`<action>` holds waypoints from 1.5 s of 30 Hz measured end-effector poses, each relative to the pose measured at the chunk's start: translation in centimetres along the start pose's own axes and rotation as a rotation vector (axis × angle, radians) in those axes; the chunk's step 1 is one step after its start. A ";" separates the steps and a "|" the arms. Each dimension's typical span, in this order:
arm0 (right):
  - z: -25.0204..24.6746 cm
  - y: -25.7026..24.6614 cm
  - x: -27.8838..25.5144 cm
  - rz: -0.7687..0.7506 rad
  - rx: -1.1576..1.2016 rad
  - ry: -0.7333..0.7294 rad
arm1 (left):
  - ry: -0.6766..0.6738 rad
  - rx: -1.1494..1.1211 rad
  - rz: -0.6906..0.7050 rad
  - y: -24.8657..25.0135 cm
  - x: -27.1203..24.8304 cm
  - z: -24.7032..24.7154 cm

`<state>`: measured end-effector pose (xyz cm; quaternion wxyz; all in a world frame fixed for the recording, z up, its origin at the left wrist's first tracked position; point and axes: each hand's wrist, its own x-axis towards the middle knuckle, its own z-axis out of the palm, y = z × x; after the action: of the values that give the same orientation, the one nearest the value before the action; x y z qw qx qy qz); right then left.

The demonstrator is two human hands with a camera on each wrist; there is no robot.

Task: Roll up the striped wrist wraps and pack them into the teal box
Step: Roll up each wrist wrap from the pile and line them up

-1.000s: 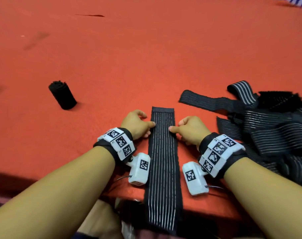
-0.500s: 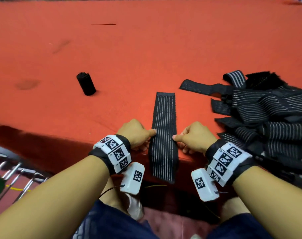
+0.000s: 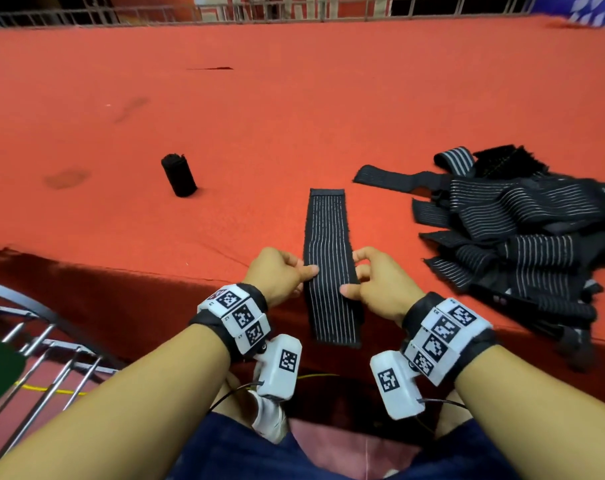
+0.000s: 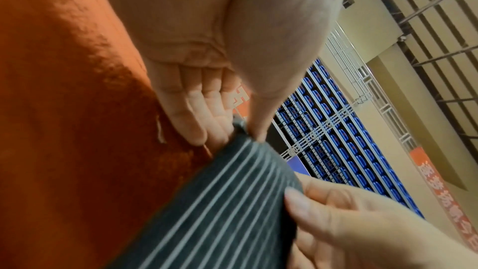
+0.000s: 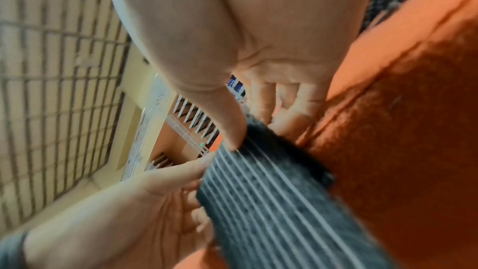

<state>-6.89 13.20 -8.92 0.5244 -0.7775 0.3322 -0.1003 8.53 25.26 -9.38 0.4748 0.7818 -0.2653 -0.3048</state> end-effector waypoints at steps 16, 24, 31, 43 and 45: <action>-0.4 0.7 0.3 -0.065 0.351 0.025 | 0.003 -0.271 0.135 0.7 0.0 1.4; -0.5 1.6 2.4 -0.062 0.302 0.074 | 0.039 -0.229 0.151 0.3 2.3 2.1; -0.1 2.1 3.1 -0.050 0.296 0.090 | 0.008 -0.235 0.126 0.1 2.1 2.4; -1.0 2.9 1.5 -0.397 0.170 0.052 | 0.016 -0.263 0.088 0.4 2.3 2.4; -0.7 3.0 1.8 -0.410 0.131 0.062 | 0.012 -0.247 0.097 0.3 2.4 2.5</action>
<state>-7.12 10.86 -11.56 0.5319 -0.7896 0.1760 -0.2502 8.28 22.04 -10.49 0.5832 0.7056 -0.2604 -0.3070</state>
